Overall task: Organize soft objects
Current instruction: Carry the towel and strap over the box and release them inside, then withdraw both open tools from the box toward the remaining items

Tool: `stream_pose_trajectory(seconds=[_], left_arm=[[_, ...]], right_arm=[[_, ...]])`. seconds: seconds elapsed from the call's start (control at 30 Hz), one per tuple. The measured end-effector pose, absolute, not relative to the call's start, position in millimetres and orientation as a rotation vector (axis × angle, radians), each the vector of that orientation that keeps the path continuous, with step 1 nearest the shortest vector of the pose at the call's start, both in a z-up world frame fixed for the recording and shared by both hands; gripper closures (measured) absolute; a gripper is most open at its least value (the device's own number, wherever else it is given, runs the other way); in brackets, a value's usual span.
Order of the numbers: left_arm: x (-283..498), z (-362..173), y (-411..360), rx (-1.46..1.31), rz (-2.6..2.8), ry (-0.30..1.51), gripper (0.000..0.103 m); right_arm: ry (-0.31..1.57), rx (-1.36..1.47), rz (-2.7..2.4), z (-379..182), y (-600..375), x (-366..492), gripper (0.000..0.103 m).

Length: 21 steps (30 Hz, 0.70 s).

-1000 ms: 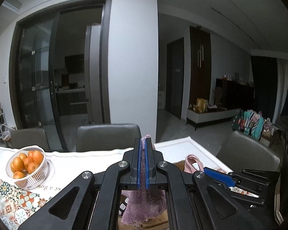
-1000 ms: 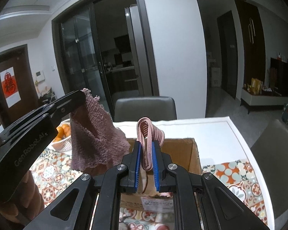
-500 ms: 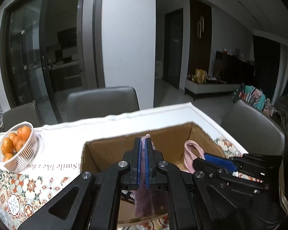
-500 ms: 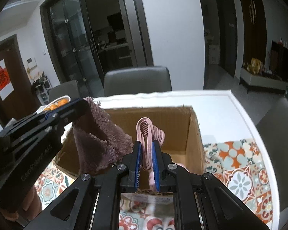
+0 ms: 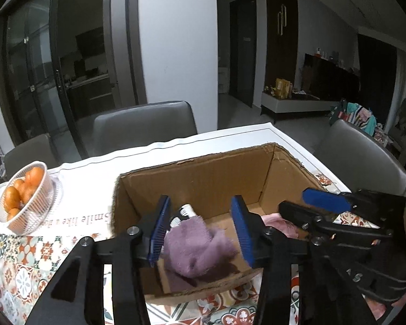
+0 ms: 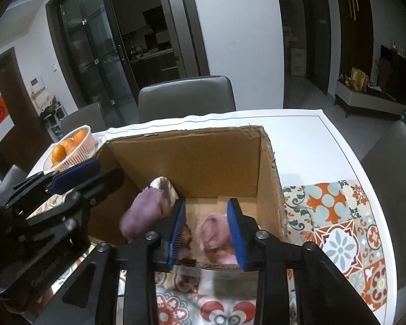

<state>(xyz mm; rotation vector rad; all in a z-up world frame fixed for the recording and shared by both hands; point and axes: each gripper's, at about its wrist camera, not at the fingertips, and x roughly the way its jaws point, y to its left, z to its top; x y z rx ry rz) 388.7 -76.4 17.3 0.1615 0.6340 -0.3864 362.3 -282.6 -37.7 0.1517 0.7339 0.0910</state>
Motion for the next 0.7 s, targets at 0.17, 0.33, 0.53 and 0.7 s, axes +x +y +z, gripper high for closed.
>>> stream_pose_trajectory(seconds=[0.17,0.33,0.53,0.7], left_arm=[[369.1,23.4,-67.3,0.162,-0.337,0.603,0.054],[343.9,34.1,-62.3,0.163,-0.313,0.561,0.052],[313.1,46.0,-50.9,0.156,-0.283,0.508,0.052],[287.4,53.3,-38.6,0.119,-0.270,0.483,0.051]], right_arm=[[0.697,0.133,0.060,-27.2,-281.6,348.2,0.060],[0.670,0.137,0.063,-18.6,-279.6,328.6,0.060],[0.637,0.134,0.067,-10.4,-276.8,303.0,0.060],[0.611,0.141,0.081,-2.0,-271.7,279.0,0.056]])
